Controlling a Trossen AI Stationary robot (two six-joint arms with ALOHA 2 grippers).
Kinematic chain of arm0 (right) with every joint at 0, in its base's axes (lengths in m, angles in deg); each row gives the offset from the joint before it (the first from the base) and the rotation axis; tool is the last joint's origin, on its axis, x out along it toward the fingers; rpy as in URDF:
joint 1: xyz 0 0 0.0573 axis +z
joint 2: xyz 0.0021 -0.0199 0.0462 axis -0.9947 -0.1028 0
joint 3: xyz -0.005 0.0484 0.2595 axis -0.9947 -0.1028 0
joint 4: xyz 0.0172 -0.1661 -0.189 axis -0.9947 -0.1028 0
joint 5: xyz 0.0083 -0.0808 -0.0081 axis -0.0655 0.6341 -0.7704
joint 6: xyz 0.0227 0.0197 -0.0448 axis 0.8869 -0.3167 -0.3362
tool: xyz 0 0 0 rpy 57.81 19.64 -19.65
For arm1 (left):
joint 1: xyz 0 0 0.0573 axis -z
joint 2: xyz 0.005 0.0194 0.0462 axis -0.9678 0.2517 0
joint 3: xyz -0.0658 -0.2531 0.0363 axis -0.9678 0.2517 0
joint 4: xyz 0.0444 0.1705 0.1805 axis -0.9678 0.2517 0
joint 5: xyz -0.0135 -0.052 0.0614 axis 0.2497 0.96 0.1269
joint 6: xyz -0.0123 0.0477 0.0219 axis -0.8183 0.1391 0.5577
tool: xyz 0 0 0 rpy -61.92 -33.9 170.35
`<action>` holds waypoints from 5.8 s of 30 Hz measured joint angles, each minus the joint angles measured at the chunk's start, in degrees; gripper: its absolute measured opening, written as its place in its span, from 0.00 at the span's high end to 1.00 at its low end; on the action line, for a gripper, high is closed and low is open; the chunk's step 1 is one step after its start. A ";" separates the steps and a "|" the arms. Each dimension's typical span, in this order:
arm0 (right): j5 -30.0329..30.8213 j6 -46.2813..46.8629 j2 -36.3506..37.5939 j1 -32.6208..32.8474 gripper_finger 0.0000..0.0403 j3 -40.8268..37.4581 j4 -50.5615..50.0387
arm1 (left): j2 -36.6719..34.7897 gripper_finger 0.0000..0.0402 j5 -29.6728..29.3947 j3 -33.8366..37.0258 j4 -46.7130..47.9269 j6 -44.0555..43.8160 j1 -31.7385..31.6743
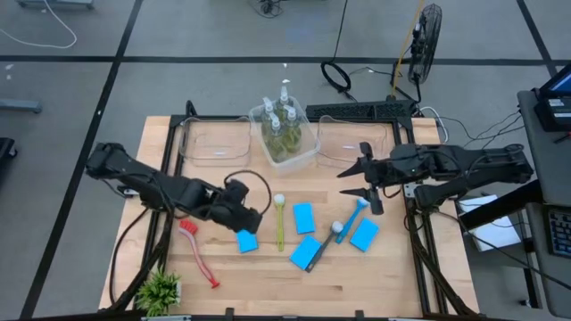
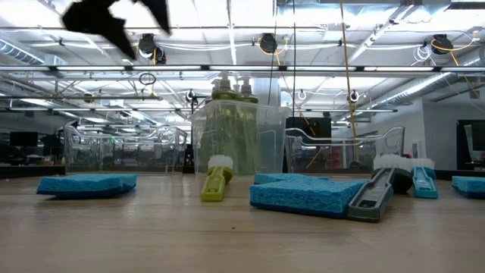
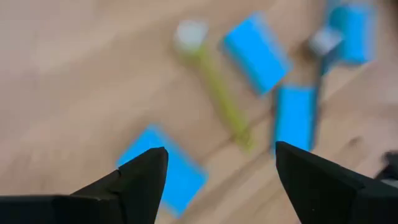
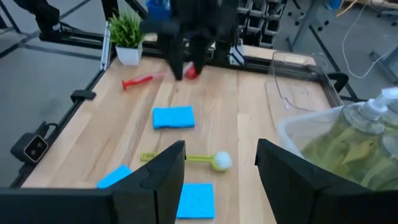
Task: Pick & Place Kitchen Sink Supplies
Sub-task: Put the red toilet brush into the right transparent bin
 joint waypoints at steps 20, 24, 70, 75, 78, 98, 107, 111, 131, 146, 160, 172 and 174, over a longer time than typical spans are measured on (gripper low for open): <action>-0.20 2.19 1.58 0.00 0.54 0.00 -5.99 | 13.00 0.35 13.01 1.13 8.91 -22.48 0.82; -0.22 1.94 1.56 0.00 0.54 0.00 -5.99 | 12.93 0.37 16.90 3.90 9.11 -26.50 1.14; -0.22 0.22 1.56 0.00 0.54 0.00 -5.97 | 12.82 0.46 34.87 15.72 8.02 -59.24 17.19; -0.24 0.24 1.56 0.00 0.54 0.00 -5.95 | 12.71 0.45 34.93 21.09 -0.03 -59.35 17.21; -0.24 0.24 1.54 0.01 0.54 0.00 -5.90 | 12.44 0.47 34.73 23.70 -5.23 -59.35 16.87; -0.07 0.24 1.54 0.02 0.54 0.00 -1.32 | 10.67 0.88 27.20 24.34 -7.57 -57.01 17.10; -0.22 1.97 1.50 0.02 0.54 0.00 1.14 | -2.32 0.88 -6.28 21.67 -7.19 -52.95 17.08; -5.29 6.28 0.32 0.00 0.54 0.00 3.29 | -5.42 0.88 -19.27 17.75 -8.03 -42.21 14.81; -13.29 14.15 -13.11 -0.50 0.38 0.02 18.14 | -5.06 0.88 -24.59 10.12 -62.29 34.83 -5.22; -13.42 21.56 -19.68 -6.20 0.25 0.04 30.87 | -2.27 0.88 -22.51 10.12 -72.02 43.04 -7.88; -13.70 22.84 -21.50 -8.24 0.30 -0.03 32.44 | -0.35 0.88 -22.62 10.15 -77.81 45.77 -9.82; -13.70 23.02 -21.96 -9.41 0.55 0.00 32.22 | 0.16 0.88 -22.00 10.12 -78.03 45.46 -11.16; -13.68 22.93 -21.96 -9.60 0.61 0.00 32.15 | 0.16 0.88 -21.87 10.12 -77.85 45.26 -11.28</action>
